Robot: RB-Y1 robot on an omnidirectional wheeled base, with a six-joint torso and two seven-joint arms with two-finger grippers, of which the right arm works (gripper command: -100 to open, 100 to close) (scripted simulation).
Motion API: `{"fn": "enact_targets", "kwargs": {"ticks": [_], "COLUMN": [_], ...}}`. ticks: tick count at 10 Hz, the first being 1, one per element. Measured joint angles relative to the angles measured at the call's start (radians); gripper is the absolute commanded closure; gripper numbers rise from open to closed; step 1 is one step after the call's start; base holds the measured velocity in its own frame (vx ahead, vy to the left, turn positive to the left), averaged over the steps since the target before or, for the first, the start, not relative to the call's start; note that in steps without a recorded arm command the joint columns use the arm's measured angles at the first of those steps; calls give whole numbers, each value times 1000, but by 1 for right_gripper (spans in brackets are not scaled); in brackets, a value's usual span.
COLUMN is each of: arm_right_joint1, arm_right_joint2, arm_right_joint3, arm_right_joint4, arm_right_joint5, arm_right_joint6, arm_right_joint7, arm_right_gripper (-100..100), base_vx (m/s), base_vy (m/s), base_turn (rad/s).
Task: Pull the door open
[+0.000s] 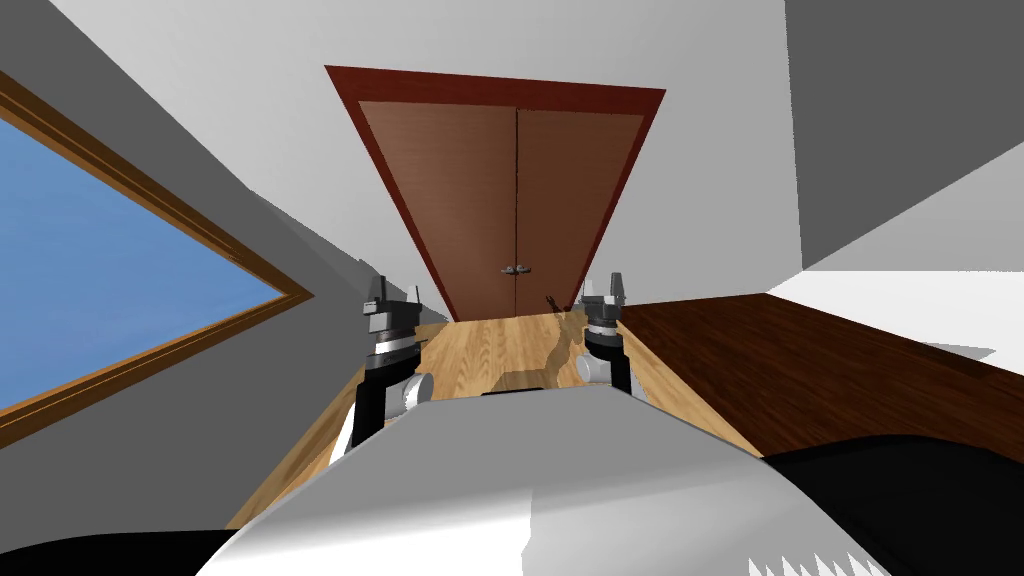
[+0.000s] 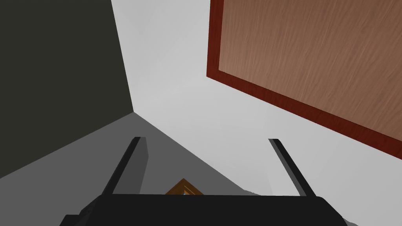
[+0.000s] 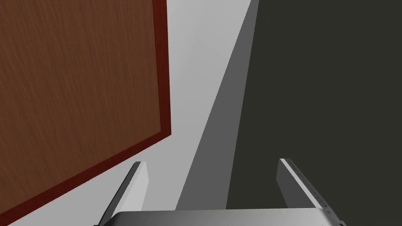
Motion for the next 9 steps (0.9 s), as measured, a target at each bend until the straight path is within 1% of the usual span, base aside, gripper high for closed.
{"fn": "enact_targets", "kwargs": {"ticks": [2,3,5,6,7,8,9], "arm_right_joint1": [-28,-32,-46,-58,-64,-78,-87], "arm_right_joint2": [-7,-11,-18,-19,-24,-24,-29], "arm_right_joint3": [-13,-18,-28,-32,-38,-42,-50], "arm_right_joint4": [67,94,134,160,193,221,247], "arm_right_joint5": [-2,-4,-6,-6,-8,-8,-10], "arm_right_joint6": [-10,-16,-16,-20,-30,-30,-30], "arm_right_joint7": [1,0,0,2,1,4,4], "arm_right_gripper": [-100,-100,-100,-100,-100,-100,-100], "base_vx": [90,100,61,72,89,96,89], "base_vy": [-10,-7,1,-5,-5,-8,-13], "base_turn": [88,70,40,107,97,80,94]}}
